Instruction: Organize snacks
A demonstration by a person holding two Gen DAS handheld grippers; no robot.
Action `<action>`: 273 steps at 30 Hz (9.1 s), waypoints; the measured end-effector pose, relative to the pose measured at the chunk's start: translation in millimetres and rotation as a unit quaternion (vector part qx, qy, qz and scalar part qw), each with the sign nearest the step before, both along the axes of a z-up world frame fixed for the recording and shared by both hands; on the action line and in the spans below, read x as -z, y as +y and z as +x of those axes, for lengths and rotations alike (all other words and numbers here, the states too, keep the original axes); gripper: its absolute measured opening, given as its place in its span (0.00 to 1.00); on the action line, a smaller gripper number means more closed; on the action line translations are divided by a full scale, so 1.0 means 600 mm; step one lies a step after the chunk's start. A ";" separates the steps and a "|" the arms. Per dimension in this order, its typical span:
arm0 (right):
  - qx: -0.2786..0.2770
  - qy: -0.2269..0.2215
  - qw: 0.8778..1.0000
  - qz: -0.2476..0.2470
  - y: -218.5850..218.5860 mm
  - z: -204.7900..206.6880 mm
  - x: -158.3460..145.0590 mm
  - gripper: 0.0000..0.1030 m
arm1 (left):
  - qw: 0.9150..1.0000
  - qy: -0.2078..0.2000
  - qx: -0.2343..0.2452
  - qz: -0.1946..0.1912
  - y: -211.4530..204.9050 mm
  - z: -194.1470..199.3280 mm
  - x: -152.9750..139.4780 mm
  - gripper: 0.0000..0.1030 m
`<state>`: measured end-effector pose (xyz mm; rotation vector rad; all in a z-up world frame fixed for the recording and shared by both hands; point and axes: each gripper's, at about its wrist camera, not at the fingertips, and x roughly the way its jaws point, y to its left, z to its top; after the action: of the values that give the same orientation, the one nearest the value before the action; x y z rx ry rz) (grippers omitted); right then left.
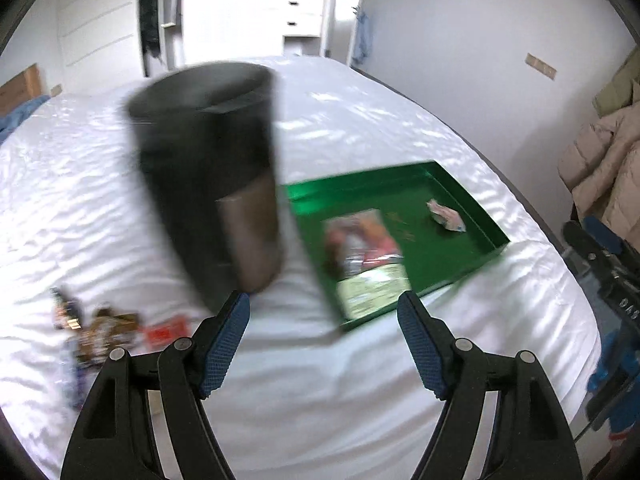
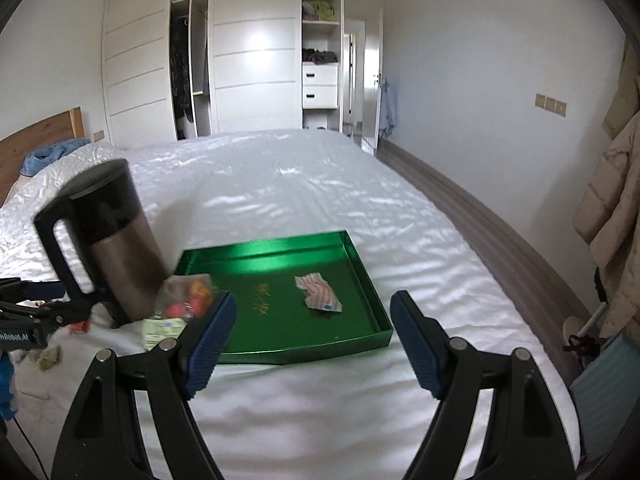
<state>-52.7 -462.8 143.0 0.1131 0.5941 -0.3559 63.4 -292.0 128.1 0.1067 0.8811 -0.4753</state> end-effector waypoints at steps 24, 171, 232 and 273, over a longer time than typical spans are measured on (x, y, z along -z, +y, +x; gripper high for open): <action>-0.172 -0.030 0.984 -0.017 0.383 0.009 -0.075 1.00 | 0.974 -0.038 -0.223 0.031 0.565 -0.086 -0.003 0.69; -0.231 0.085 0.965 0.094 0.467 0.085 0.166 0.79 | 0.998 -0.004 -0.055 0.022 0.380 -0.088 0.105 0.14; -0.019 0.003 1.000 0.019 -0.120 0.174 0.084 0.79 | 0.997 -0.030 0.059 0.033 -0.226 0.112 0.065 0.14; -0.015 0.107 0.993 0.040 -0.176 0.274 0.254 0.87 | 0.994 0.013 0.076 0.080 -0.340 0.144 0.218 0.16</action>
<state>111.5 -568.6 -9.3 0.1430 0.8220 -0.3172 150.0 -496.2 -2.7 0.3165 0.9403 -0.5497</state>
